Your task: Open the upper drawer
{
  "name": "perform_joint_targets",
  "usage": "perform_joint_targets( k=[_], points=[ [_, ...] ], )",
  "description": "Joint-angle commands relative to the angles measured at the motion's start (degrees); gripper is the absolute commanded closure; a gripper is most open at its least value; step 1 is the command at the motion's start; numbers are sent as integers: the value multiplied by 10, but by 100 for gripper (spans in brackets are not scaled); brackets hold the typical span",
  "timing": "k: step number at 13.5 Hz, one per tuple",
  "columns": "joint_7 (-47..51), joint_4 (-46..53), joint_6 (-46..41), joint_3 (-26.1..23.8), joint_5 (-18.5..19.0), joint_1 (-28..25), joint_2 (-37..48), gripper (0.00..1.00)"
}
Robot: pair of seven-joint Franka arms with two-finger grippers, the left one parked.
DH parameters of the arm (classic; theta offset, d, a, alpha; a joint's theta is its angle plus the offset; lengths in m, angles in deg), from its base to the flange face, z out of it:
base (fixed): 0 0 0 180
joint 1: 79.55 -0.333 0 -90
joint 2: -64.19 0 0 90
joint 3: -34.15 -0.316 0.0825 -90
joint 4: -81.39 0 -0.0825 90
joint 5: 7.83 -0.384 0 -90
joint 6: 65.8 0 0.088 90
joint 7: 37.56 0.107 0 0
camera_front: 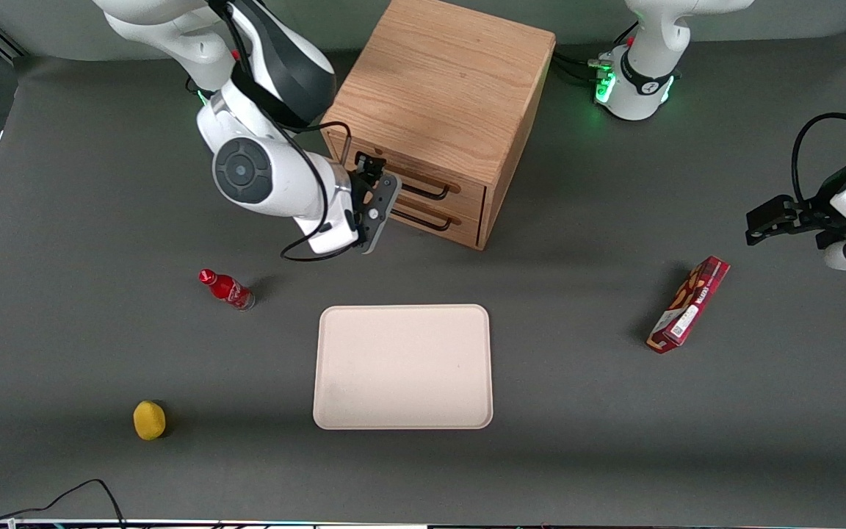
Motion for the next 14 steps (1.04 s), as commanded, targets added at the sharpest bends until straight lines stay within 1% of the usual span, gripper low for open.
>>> perform_joint_targets(
  k=[1,6,12,13,14],
  points=[
    [16,-40,45,-18,-11,-4,13,0],
    [22,-64,84,-27,-9,-6,9,0],
    [15,-71,95,-31,-3,-2,-1,0],
    [14,-70,95,-31,4,3,-8,0],
    [14,-66,95,-27,18,5,-15,0]
  ],
)
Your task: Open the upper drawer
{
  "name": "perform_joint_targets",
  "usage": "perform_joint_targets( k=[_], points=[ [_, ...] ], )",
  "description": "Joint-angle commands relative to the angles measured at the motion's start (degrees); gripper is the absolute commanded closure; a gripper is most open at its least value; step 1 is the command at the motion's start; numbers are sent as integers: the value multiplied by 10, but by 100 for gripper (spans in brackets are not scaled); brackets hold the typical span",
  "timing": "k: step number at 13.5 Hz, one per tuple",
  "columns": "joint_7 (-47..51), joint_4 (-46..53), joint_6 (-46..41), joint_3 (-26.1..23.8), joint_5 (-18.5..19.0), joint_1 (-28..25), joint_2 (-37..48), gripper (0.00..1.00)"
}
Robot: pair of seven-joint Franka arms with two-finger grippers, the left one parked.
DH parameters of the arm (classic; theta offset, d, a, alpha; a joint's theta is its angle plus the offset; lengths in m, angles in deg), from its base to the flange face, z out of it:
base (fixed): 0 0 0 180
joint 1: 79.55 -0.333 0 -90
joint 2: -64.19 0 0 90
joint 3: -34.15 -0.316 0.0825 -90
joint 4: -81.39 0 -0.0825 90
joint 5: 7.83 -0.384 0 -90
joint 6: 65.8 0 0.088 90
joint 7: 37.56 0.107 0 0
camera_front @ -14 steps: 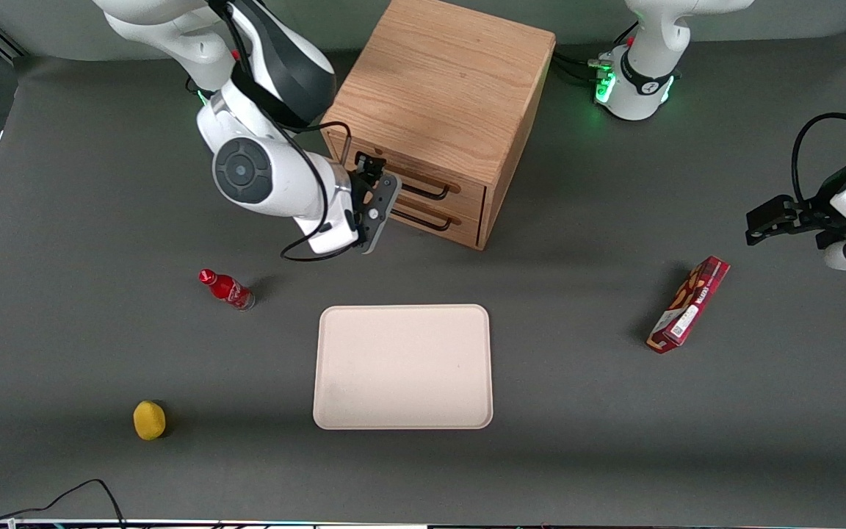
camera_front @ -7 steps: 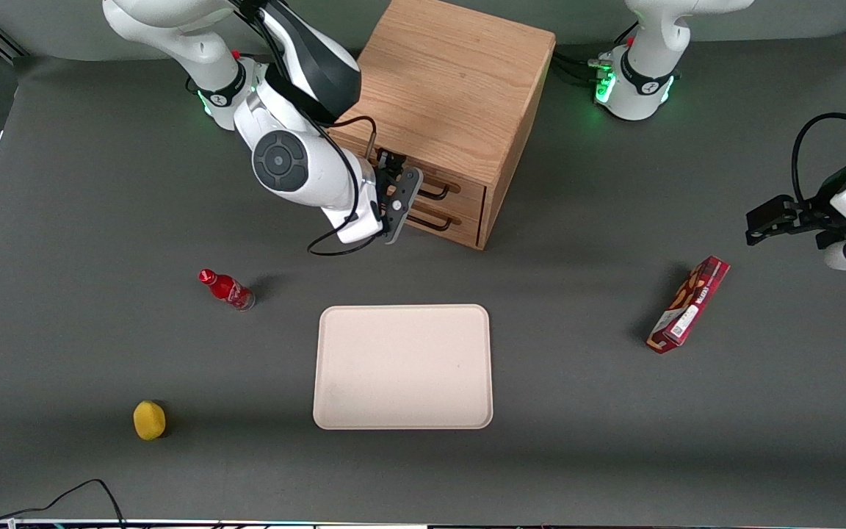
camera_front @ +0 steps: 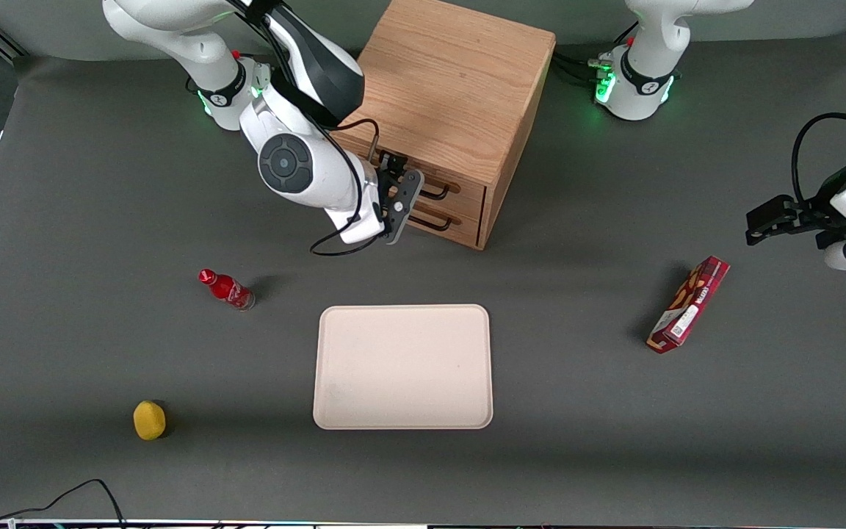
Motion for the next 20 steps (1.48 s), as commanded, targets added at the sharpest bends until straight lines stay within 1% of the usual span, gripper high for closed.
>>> perform_joint_targets(
  k=[1,4,6,8,10,11,12,14,16,18,20],
  points=[
    [2,6,12,4,29,7,-17,0],
    [6,49,6,9,35,16,-48,0],
    [4,64,5,30,42,15,-55,0],
    [-3,88,-7,39,45,16,-69,0],
    [-10,144,-50,61,64,15,-93,0],
    [-12,171,-67,65,66,16,-105,0],
    [-12,190,-79,83,66,15,-112,0],
    [-34,203,-81,105,67,15,-124,0],
    [-49,211,-81,121,83,15,-137,0],
    [-55,265,-106,133,98,15,-164,0],
    [-81,347,-156,155,96,15,-196,0]
  ],
)
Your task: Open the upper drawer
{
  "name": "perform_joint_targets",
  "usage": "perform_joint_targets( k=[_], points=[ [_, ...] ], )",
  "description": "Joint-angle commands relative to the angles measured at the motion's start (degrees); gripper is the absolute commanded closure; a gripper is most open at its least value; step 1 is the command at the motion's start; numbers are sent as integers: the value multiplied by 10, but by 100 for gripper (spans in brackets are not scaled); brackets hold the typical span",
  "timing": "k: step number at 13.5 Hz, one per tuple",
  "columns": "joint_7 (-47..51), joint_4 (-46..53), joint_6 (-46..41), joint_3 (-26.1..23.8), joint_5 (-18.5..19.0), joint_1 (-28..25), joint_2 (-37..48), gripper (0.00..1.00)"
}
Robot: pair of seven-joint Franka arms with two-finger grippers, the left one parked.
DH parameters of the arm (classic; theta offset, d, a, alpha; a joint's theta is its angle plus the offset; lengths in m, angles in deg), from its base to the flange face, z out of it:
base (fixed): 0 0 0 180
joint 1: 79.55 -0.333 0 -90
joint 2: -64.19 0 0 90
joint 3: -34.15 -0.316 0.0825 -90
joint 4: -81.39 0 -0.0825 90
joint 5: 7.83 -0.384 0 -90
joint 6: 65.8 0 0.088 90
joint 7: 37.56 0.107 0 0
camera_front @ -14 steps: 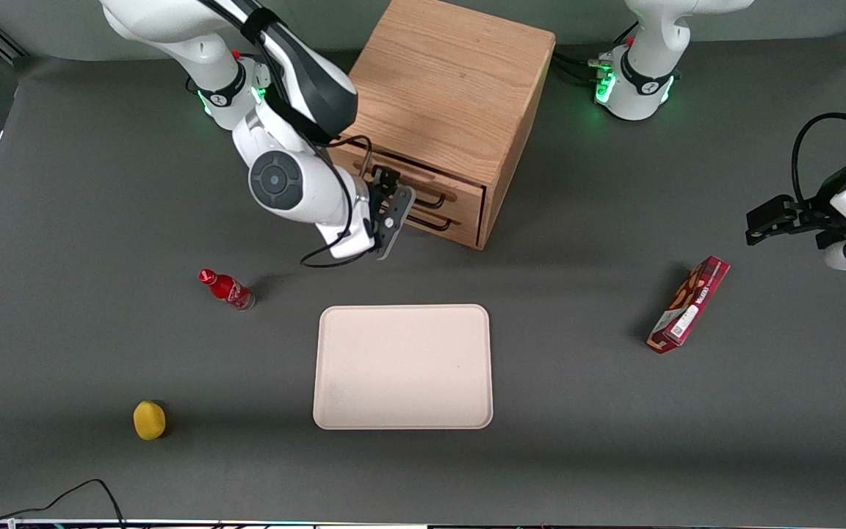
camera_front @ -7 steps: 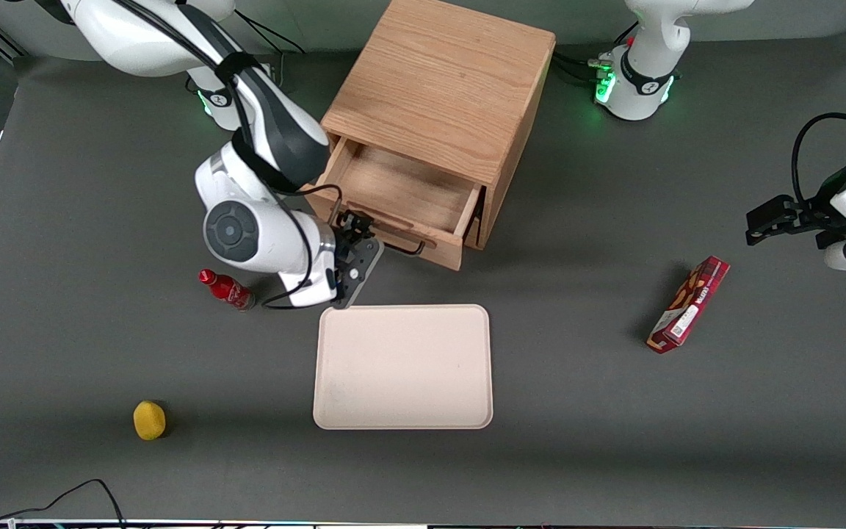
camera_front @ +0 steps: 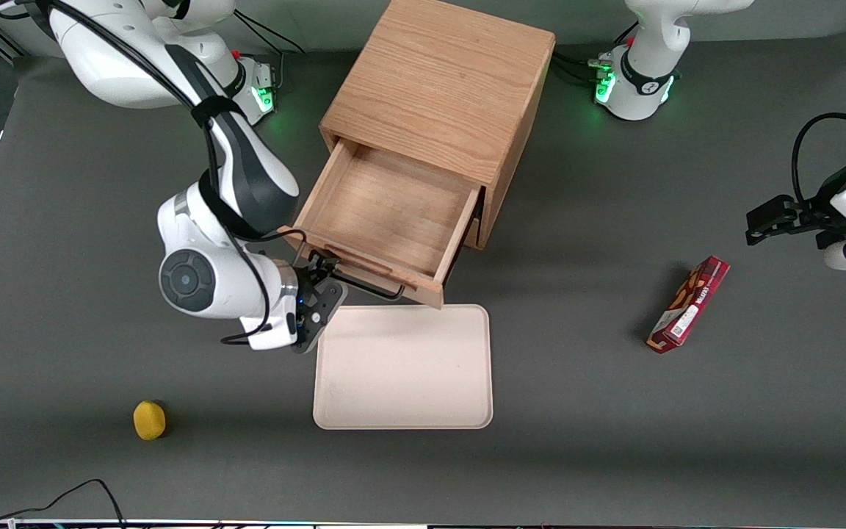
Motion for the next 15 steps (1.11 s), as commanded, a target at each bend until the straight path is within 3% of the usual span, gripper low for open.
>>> perform_joint_targets(
  k=[1,5,7,11,12,15],
  points=[
    [-38,142,-82,32,8,-3,-58,0],
    [-40,191,-137,44,5,2,-47,0],
    [-19,191,-162,44,6,-5,14,0],
    [227,182,-227,39,8,-3,132,0],
    [296,178,-257,47,17,-2,161,0],
    [367,139,-314,90,116,2,233,0]
  ],
)
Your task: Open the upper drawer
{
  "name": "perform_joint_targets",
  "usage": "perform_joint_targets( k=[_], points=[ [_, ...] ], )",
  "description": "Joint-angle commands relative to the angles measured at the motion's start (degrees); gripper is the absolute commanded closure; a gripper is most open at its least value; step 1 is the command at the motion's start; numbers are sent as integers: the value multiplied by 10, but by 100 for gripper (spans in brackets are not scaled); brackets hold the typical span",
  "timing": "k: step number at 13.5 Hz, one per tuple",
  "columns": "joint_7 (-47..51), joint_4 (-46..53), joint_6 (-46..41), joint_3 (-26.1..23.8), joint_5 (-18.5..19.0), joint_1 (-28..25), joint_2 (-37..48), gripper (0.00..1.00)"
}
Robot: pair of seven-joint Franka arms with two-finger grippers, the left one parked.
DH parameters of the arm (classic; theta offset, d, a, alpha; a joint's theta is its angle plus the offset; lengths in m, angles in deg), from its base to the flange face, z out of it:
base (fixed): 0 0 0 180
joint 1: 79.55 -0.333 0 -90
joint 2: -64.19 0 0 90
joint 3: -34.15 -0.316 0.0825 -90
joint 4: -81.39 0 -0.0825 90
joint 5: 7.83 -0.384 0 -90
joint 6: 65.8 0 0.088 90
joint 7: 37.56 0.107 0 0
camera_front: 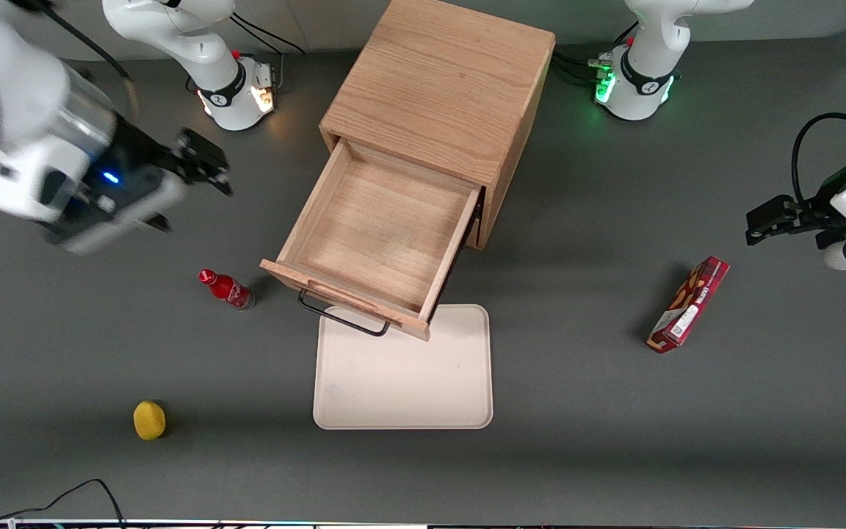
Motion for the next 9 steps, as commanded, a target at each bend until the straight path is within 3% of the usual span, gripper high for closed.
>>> perform_joint_targets(
  k=[1,3,5,7,9],
  points=[
    [30,-70,-33,56,47,4,68,0],
    [28,-110,-83,99,62,9,96,0],
    [38,-248,-7,128,16,20,168,0],
    [99,-425,114,127,7,14,267,0],
    [113,-500,169,119,8,13,306,0]
  ],
)
